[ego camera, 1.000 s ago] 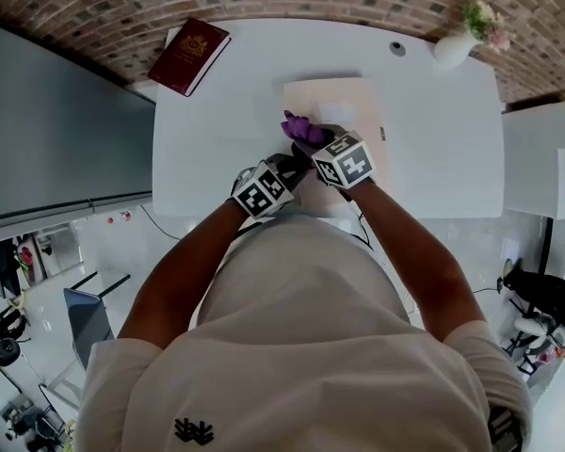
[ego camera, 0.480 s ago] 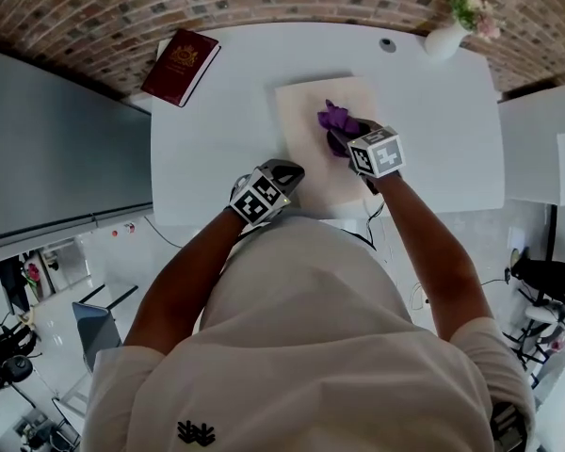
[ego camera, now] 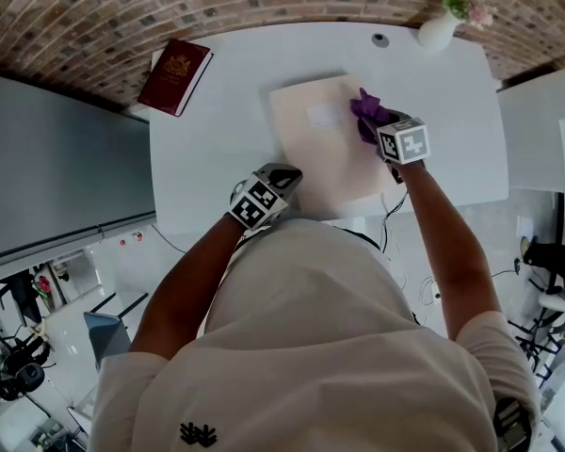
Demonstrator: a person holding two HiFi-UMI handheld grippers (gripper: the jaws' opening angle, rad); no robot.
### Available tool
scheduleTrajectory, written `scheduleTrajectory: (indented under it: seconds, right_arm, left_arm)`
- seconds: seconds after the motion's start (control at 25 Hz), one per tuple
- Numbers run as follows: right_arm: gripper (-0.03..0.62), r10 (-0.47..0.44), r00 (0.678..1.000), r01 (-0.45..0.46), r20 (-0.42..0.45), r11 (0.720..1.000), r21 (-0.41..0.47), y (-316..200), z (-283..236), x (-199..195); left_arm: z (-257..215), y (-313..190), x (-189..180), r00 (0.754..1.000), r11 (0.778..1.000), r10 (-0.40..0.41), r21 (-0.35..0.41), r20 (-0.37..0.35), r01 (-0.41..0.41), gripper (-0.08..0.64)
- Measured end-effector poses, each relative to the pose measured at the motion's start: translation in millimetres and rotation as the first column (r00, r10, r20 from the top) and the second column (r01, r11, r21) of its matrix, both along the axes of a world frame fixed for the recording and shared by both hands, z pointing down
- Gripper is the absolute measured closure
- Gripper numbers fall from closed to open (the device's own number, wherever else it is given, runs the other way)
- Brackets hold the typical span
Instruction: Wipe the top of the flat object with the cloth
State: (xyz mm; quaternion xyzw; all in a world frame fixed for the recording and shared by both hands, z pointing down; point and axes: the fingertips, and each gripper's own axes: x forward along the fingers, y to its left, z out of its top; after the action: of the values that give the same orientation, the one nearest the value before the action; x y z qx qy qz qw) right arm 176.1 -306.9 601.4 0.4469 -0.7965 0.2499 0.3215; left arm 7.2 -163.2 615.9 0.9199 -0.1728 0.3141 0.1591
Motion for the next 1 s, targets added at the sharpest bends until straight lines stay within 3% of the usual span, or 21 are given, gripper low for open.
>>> scheduleTrajectory:
  seconds: [0.16, 0.32, 0.72, 0.88, 1.0]
  right_arm:
    - [0.466, 0.040, 0.999, -0.040, -0.017, 0.999, -0.004, -5, 2, 17]
    - [0.466, 0.035, 0.999, -0.036, 0.017, 0.999, 0.014, -5, -10, 2]
    - [0.466, -0.202, 0.966, 0.199, 0.159, 0.979, 0.034, 9, -36, -141]
    - [0.466, -0.293, 0.943, 0.293, 0.155, 0.956, 0.023, 17, -27, -188]
    - [0.466, -0.315, 0.939, 0.316, 0.135, 0.949, 0.011, 17, -17, -200]
  left_arm:
    - [1, 0, 2, 1.000, 1.000, -0.001, 0.000, 0.000, 0.001, 0.535]
    - [0, 0, 2, 1.000, 1.000, -0.003, -0.001, -0.002, 0.003, 0.535]
    - [-1, -1, 2, 1.000, 1.000, -0.002, -0.006, -0.001, 0.002, 0.535]
    - [-1, -1, 2, 1.000, 1.000, 0.001, -0.007, 0.001, -0.001, 0.535]
    - [-1, -1, 1, 1.000, 1.000, -0.002, -0.009, 0.002, 0.002, 0.535]
